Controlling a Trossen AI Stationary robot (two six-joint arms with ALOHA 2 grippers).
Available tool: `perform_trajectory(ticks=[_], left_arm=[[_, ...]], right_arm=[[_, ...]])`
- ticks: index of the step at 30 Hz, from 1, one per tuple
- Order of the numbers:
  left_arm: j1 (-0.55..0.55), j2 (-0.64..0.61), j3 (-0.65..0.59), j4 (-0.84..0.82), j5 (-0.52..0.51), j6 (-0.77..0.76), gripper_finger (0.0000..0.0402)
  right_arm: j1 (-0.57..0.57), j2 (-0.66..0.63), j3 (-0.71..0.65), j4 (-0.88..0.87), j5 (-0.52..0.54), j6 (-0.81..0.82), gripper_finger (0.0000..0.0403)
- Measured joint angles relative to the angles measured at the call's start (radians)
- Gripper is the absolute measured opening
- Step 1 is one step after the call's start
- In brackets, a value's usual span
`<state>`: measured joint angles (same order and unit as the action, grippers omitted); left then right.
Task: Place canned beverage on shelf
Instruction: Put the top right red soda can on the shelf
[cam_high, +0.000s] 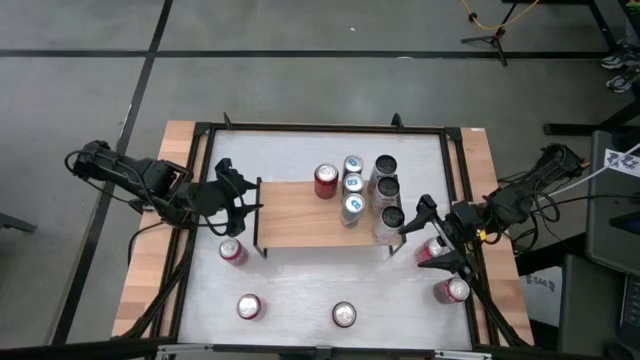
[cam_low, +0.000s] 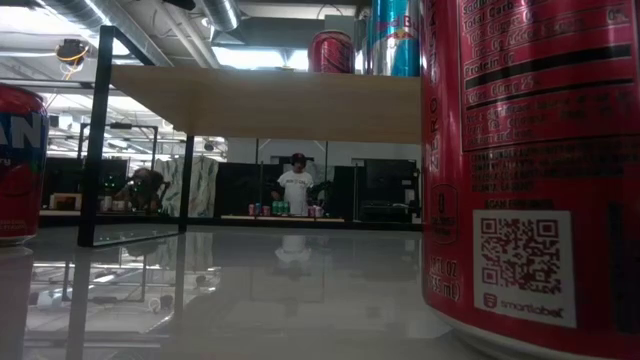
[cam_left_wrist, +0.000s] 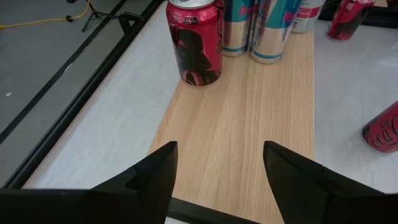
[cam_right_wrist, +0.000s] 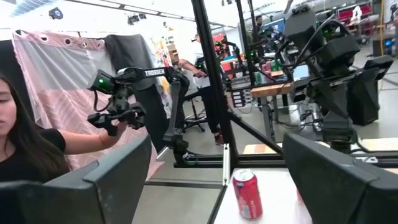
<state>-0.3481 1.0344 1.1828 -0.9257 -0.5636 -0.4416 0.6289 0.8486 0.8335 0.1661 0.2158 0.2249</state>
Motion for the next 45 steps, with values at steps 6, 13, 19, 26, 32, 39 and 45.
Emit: perform_trajectory(ticks=[6,13,19,26,32,39,45], left_arm=[[0.0,0.0,0.0,0.0,0.0,-0.001,0.0229],[0.0,0.0,0.0,0.0,0.0,-0.028,0.0229],[0.0,0.0,0.0,0.0,0.0,-0.029,0.0229],[0.0,0.0,0.0,0.0,0.0,-0.07,0.0229],[0.0,0.0,0.0,0.0,0.0,-0.1,0.0229],[0.0,0.0,0.0,0.0,0.0,-0.102,0.0229],[0.0,0.0,0.0,0.0,0.0,-0.106,0.0229]], right_arm=[[0.001,0.001,0.033,-0.063,-0.043,0.04,0.0353],[0.083,0.027,0.16,-0.252,0.012,0.066,0.0353],[0.219,0.107,0.317,-0.49,0.199,0.083,0.0353],[0.331,0.244,0.56,-0.915,0.393,0.273,0.0353],[0.34,0.366,0.717,-1.254,0.389,0.444,0.0353],[0.34,0.444,0.746,-1.628,0.258,0.746,0.0353],[0.34,0.465,0.701,-1.712,0.201,0.874,0.0353]])
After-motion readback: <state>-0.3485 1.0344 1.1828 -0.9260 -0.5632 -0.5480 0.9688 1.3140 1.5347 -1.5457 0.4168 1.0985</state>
